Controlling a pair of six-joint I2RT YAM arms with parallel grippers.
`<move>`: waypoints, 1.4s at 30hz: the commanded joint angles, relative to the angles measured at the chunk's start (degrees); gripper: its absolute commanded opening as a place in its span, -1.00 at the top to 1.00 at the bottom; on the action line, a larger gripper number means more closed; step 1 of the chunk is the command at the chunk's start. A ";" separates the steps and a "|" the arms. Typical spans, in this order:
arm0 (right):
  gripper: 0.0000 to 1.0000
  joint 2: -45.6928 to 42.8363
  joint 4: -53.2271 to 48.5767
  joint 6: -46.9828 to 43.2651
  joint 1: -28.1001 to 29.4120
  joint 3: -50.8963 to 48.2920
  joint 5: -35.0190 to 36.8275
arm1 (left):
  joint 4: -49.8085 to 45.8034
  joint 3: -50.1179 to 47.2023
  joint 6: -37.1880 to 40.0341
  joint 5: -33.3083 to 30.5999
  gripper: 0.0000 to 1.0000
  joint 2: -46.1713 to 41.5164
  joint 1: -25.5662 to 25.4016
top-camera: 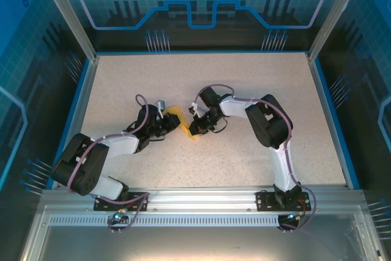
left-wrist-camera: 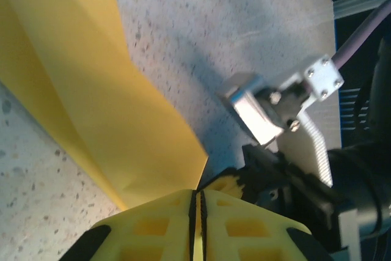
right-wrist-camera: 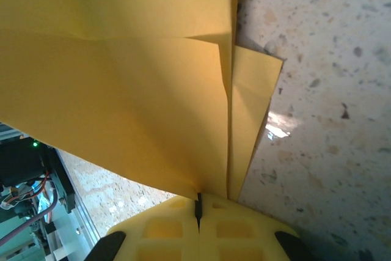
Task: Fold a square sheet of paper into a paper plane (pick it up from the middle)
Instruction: Fold the wing for the fifth time at the center of the table.
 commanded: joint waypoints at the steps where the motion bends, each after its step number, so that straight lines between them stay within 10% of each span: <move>1: 0.94 3.16 -1.93 1.28 -0.91 0.78 -0.08 | 4.97 -2.09 1.47 3.79 0.73 1.49 -0.68; 42: 0.91 4.18 -4.07 0.51 -1.30 0.65 0.24 | 3.05 2.64 -1.54 -1.84 0.71 12.29 -1.02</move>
